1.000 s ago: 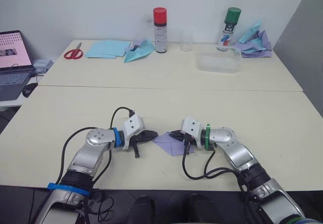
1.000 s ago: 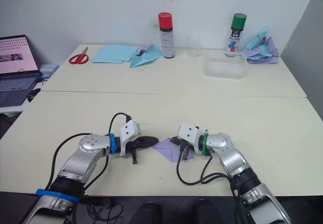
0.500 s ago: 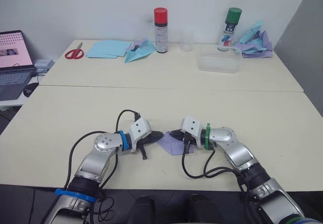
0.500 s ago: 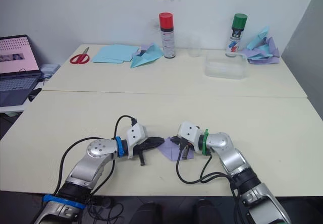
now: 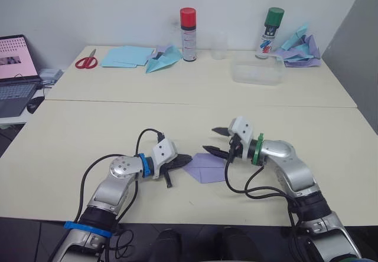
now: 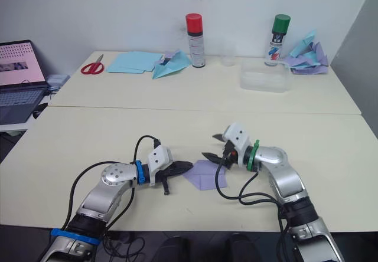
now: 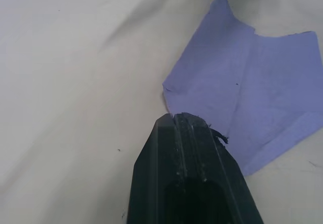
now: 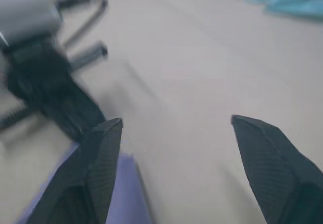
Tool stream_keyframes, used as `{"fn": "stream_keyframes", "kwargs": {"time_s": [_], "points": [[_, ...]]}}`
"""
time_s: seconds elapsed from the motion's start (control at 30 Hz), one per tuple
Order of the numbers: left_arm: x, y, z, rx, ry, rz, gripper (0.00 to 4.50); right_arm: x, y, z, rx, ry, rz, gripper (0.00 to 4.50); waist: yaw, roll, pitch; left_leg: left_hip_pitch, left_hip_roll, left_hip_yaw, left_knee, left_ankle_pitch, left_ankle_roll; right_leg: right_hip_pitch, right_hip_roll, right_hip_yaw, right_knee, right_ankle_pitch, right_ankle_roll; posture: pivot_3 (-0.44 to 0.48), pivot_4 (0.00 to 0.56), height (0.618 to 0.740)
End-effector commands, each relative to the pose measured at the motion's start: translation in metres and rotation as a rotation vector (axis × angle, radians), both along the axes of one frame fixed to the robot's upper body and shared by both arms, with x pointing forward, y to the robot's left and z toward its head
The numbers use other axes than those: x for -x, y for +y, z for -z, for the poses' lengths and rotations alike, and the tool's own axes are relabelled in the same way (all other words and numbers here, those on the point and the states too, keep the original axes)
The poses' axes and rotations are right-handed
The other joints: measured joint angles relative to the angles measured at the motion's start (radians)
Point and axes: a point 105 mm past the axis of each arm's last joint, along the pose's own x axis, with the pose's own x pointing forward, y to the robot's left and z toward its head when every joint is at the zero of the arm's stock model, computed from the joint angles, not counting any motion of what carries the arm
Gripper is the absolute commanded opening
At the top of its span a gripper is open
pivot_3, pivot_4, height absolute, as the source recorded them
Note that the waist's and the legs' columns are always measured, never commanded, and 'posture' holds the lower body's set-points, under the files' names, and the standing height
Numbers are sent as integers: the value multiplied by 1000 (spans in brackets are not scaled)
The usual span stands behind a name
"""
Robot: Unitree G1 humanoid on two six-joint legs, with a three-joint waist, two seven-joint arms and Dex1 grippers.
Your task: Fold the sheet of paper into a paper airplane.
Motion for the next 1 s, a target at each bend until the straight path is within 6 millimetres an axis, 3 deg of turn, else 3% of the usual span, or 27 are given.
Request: {"fn": "stream_keyframes", "kwargs": {"time_s": [0.03, 0.17, 0.33, 0.5, 0.67, 0.77, 0.87, 0.93, 1.0], "points": [[12, 4, 40, -92, 123, -3, 0, 19, 14, -7, -53, -27, -73, 3148, 0, 0, 0, 0, 0, 0, 0, 0, 0, 0, 0, 0, 0, 0, 0, 0, 150, 740], [12, 3, 38, -91, 120, 10, 0, 31, 28, 26, 42, 31, -113, 1946, 0, 0, -1, 1, 0, -1, 0, 0, 0, 0, -1, 1, 0, 0, 0, 0, 150, 740], [14, 2, 38, -96, 118, 19, 0, 24, 25, 64, 180, 100, -9, 123, 1, 0, -1, 1, -1, 0, 0, 0, 0, 0, -2, 1, 0, -2, -4, 0, 150, 740], [15, 1, 37, -99, 116, 25, 0, 30, 2, 91, 312, 163, 46, 51, 2, 1, -2, 1, -1, 0, 0, 0, 0, 0, -2, 2, 0, -2, -4, 0, 150, 740], [14, 1, 36, -98, 114, 30, 0, 34, -40, 95, 420, 179, 122, 51, 2, 2, -4, 1, -1, -1, 0, 0, 0, 0, -2, 1, -1, -3, -4, 0, 150, 740], [14, 1, 36, -91, 122, 39, 0, 30, -63, 86, 460, 162, 185, 51, 3, 2, -5, 1, -1, -1, 0, 0, 0, 1, -2, 1, -2, -3, -5, 0, 150, 740], [14, 1, 37, -93, 124, 49, 0, 27, -71, 71, 446, 128, 206, 51, 3, 1, -6, 1, -2, -1, 0, 0, 0, 1, -3, 1, -3, -3, -5, 0, 150, 740], [13, 1, 36, -94, 123, 53, 0, 27, -67, 60, 411, 100, 192, 51, 3, 1, -6, 1, -1, -1, 0, 0, 0, 1, -3, 1, -3, -3, -5, 0, 150, 740], [12, 0, 34, -86, 119, 55, 0, 30, -48, 40, 303, 59, 130, 51, 3, 1, -5, 0, -2, -1, 0, 0, 0, 1, -3, 1, -3, -3, -5, 0, 150, 740]]}}
